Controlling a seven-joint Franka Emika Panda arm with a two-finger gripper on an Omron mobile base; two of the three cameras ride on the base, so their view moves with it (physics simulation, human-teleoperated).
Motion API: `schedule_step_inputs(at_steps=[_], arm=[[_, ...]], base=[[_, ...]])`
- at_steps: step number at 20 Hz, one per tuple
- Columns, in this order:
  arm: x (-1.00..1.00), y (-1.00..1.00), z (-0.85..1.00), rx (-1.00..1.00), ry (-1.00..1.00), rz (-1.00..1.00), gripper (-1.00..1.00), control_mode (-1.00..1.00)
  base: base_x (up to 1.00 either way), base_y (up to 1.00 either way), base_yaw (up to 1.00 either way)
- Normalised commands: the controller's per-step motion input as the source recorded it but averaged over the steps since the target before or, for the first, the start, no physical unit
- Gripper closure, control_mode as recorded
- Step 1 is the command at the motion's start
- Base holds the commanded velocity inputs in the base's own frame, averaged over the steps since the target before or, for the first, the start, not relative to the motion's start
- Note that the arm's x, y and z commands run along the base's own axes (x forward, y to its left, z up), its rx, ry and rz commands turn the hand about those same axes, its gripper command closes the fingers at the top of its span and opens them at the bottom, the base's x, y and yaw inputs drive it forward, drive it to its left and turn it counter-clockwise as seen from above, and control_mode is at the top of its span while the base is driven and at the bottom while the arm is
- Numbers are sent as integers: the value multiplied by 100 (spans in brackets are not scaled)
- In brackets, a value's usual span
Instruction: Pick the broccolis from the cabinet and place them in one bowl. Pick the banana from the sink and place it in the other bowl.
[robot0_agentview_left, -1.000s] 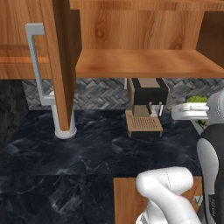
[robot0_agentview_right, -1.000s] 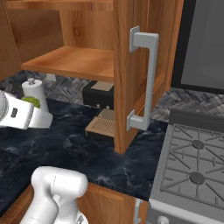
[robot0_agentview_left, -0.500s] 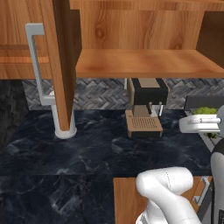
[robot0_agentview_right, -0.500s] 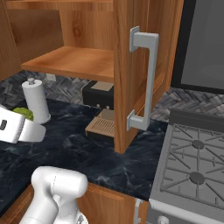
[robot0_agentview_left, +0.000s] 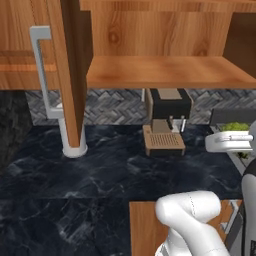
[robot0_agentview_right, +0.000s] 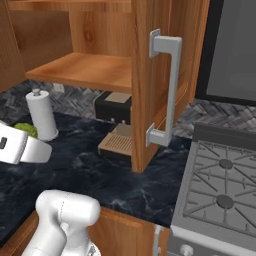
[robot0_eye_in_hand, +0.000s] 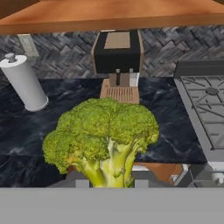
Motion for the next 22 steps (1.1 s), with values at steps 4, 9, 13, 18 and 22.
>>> schedule_step_inputs(at_steps=[4,9,13,18,22], arm=[[0,0,0,0,0,0,100,100],[0,0,0,0,0,0,100,100],[0,0,0,0,0,0,100,100],[0,0,0,0,0,0,100,100],[0,0,0,0,0,0,100,100]], base=[[-64,-15,-6],[-67,-16,-6],[-65,-15,-7],[-60,-23,-6],[-26,-37,-3]])
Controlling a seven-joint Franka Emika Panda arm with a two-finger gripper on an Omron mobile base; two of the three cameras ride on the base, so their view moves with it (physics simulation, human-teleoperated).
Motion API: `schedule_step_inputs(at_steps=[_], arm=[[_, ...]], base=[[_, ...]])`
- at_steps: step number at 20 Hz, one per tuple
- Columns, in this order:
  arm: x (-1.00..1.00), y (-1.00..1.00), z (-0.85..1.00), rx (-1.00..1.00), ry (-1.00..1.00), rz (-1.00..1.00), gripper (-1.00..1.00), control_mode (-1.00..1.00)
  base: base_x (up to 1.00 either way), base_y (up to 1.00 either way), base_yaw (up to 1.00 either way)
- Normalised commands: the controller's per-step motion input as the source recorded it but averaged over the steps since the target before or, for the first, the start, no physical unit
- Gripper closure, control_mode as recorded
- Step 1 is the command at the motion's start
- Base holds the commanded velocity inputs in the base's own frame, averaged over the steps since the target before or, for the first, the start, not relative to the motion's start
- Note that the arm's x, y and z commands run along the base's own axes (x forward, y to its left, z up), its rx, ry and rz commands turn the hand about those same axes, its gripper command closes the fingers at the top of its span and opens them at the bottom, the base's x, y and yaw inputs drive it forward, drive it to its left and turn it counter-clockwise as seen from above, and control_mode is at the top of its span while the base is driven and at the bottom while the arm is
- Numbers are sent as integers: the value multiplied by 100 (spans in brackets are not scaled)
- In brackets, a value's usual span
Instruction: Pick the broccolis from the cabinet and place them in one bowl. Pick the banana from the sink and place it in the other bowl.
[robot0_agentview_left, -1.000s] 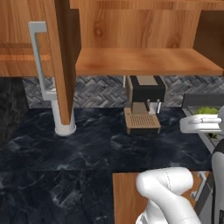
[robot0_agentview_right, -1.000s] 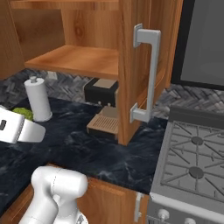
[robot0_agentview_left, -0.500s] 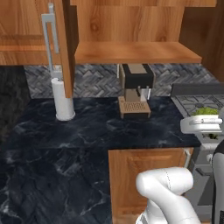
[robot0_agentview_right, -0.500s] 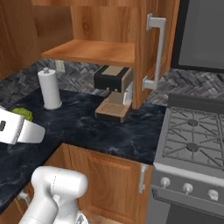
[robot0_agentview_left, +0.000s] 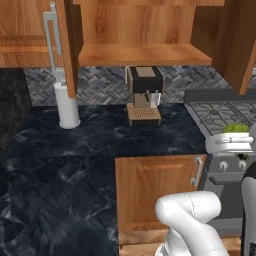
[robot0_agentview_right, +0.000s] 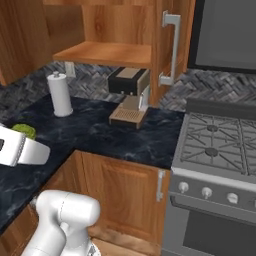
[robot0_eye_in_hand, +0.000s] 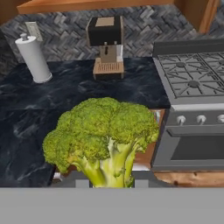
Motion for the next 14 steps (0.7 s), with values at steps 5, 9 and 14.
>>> schedule_step_inputs(at_steps=[5,9,14], arm=[[0,0,0,0,0,0,100,100],[0,0,0,0,0,0,100,100],[0,0,0,0,0,0,100,100]], base=[[-18,-40,1],[-42,-12,20],[-55,0,35]])
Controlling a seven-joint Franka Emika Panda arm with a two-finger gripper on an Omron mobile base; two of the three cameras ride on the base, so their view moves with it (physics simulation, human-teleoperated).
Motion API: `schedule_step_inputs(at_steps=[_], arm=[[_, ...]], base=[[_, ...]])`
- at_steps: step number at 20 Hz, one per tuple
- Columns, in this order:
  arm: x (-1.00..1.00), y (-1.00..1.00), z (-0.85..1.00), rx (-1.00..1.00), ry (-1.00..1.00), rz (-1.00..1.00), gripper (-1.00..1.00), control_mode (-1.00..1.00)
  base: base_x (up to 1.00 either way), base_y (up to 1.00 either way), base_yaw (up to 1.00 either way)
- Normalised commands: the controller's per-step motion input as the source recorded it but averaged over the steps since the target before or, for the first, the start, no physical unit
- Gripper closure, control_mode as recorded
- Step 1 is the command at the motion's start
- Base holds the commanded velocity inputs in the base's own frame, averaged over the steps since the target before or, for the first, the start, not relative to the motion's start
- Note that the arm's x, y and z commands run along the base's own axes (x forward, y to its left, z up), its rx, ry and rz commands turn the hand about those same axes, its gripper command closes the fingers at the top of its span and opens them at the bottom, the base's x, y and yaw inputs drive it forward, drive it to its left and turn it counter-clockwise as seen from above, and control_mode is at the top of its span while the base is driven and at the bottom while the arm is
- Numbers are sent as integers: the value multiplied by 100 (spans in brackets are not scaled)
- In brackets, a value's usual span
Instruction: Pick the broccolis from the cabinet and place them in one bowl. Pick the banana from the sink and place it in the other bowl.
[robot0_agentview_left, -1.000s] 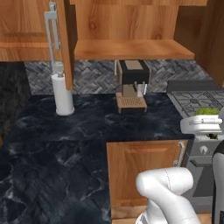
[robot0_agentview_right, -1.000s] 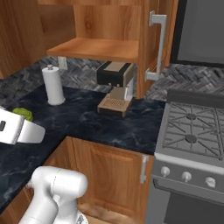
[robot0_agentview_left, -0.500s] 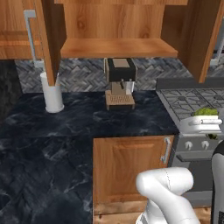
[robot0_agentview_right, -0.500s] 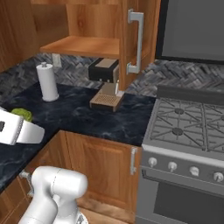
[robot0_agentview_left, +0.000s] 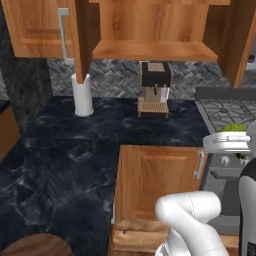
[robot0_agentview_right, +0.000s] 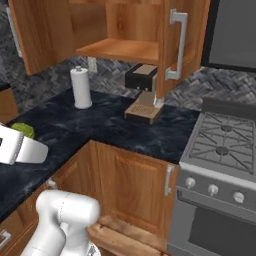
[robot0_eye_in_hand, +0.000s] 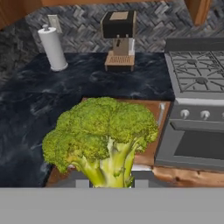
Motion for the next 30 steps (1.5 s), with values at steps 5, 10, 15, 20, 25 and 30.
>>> schedule_step_inputs(at_steps=[5,10,15,20,25,30], arm=[[0,0,0,0,0,0,100,100],[0,0,0,0,0,0,100,100],[0,0,0,0,0,0,100,100],[0,0,0,0,0,0,100,100],[0,0,0,0,0,0,100,100],[0,0,0,0,0,0,100,100]], base=[[-41,0,42],[-20,0,49],[-5,1,50],[-12,2,48],[-52,-8,27],[-28,-4,23]])
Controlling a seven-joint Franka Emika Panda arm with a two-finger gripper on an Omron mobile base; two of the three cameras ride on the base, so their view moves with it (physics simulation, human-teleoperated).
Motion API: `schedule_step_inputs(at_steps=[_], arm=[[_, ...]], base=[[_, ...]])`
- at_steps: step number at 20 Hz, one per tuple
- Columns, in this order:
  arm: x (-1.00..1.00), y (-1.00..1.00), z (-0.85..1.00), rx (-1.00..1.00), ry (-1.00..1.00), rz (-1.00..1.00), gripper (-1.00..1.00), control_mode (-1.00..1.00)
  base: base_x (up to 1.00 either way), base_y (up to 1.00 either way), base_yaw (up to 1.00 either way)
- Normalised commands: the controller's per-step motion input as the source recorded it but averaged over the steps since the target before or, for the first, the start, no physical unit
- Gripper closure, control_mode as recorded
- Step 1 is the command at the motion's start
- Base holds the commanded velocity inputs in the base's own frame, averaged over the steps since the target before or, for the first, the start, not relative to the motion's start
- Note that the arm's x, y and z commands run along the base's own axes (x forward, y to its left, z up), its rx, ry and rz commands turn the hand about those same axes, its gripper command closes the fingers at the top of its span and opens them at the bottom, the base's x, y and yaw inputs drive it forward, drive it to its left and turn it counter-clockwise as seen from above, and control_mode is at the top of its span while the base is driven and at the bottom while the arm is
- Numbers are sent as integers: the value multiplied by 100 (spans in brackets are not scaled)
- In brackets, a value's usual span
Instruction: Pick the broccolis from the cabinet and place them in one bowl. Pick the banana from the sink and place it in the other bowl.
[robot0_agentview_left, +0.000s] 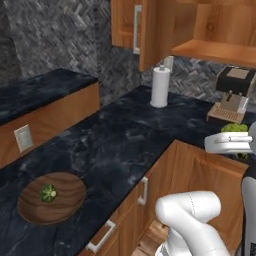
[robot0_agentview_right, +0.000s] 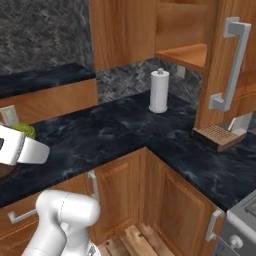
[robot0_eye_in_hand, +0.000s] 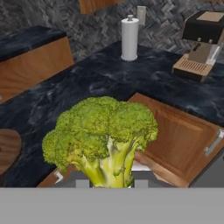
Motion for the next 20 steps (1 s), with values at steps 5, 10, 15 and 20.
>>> schedule_step_inputs(at_steps=[5,10,15,20], arm=[[0,0,0,0,0,0,100,100],[0,0,0,0,0,0,100,100],[0,0,0,0,0,0,100,100],[0,0,0,0,0,0,100,100]], base=[[-27,0,40],[-66,-9,33],[-42,1,35],[-16,24,40]])
